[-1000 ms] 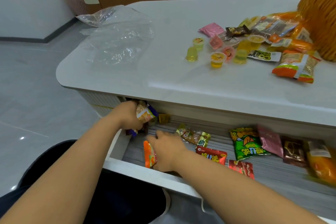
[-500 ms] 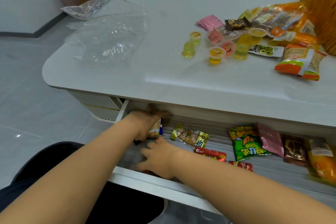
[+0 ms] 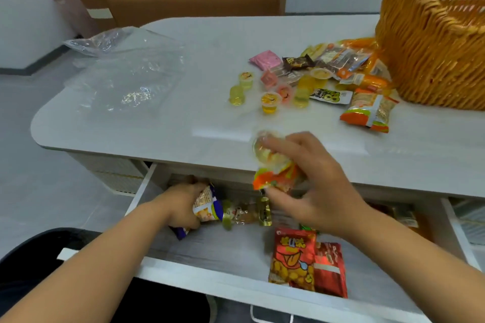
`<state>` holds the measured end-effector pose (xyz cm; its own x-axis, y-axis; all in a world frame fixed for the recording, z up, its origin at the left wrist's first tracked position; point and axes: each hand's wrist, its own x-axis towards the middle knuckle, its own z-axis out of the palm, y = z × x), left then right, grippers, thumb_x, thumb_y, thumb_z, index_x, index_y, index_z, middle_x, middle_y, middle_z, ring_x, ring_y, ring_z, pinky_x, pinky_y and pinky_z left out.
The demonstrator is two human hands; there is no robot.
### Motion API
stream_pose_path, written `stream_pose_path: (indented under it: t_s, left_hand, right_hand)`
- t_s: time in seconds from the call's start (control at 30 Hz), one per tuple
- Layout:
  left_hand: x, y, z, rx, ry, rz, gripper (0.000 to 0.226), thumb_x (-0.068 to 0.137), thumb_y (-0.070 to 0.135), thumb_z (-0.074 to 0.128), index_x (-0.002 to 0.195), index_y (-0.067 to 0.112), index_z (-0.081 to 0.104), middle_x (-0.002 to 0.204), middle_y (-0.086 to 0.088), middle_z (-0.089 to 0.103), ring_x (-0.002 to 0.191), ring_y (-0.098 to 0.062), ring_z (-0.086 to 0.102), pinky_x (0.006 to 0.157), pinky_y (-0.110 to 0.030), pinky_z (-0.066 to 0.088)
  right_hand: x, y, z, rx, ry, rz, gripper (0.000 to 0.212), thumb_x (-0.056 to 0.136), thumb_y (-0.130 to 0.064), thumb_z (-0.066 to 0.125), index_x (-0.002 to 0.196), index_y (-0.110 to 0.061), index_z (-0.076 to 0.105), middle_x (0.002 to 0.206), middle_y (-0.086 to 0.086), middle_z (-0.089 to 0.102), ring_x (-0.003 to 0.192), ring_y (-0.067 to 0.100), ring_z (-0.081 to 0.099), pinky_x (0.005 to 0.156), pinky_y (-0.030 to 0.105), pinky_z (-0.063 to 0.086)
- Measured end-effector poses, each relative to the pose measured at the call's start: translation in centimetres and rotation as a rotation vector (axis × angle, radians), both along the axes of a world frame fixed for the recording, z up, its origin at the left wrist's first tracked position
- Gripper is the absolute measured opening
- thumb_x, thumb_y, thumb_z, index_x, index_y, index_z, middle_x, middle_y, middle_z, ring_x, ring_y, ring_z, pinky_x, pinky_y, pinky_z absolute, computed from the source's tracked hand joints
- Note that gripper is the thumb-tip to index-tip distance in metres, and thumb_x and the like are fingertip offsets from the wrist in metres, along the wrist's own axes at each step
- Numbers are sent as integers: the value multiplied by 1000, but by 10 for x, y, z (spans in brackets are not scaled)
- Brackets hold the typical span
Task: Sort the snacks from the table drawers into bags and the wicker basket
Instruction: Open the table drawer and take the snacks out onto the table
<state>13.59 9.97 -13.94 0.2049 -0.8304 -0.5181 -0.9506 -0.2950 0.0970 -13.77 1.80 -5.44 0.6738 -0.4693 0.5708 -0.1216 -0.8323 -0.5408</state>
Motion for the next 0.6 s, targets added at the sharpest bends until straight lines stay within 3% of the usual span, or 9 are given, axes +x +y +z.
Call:
stream_pose_path:
  t_s: [0.1, 0.2, 0.33, 0.47, 0.6]
  left_hand:
    - [-23, 4, 13, -140, 41, -48, 78, 69, 31, 75, 139, 29, 39, 133, -5, 42, 110, -26, 58, 88, -28, 49]
    - [-56, 12, 15, -283, 86, -126, 71, 67, 39, 71, 131, 37, 40, 133, 0, 35, 97, -31, 63, 78, -35, 53]
    - [-86, 16, 16, -478, 206, -196, 59, 70, 45, 70, 122, 46, 43, 130, 11, 33, 83, -24, 65, 68, -35, 53]
    - [-100, 16, 32, -684, 514, -106, 65, 67, 32, 76, 123, 48, 47, 127, 15, 43, 103, -10, 63, 80, -33, 56]
    - [-118, 15, 63, -810, 748, -54, 69, 64, 10, 82, 119, 38, 53, 122, 9, 56, 115, -16, 61, 89, -30, 54]
  right_hand:
    - [10, -45, 12, 29, -176, -325, 65, 77, -22, 72, 136, -19, 45, 120, 7, 42, 103, -5, 40, 83, 6, 40]
    - [17, -89, -2, 170, -33, -517, 77, 80, -27, 74, 145, -27, 34, 136, 11, 30, 119, 17, 39, 94, 26, 46]
    - [25, -117, -20, 294, 39, -604, 87, 82, -28, 72, 149, -22, 17, 150, 11, 13, 139, 29, 18, 107, 33, 27]
    - [26, -117, -20, 333, 101, -634, 86, 82, -11, 62, 150, -9, 10, 152, 14, 9, 141, 30, 9, 114, 39, 18]
    - [25, -119, -20, 272, 89, -734, 77, 88, -12, 59, 151, -7, 14, 147, 16, 18, 136, 31, 18, 109, 34, 27]
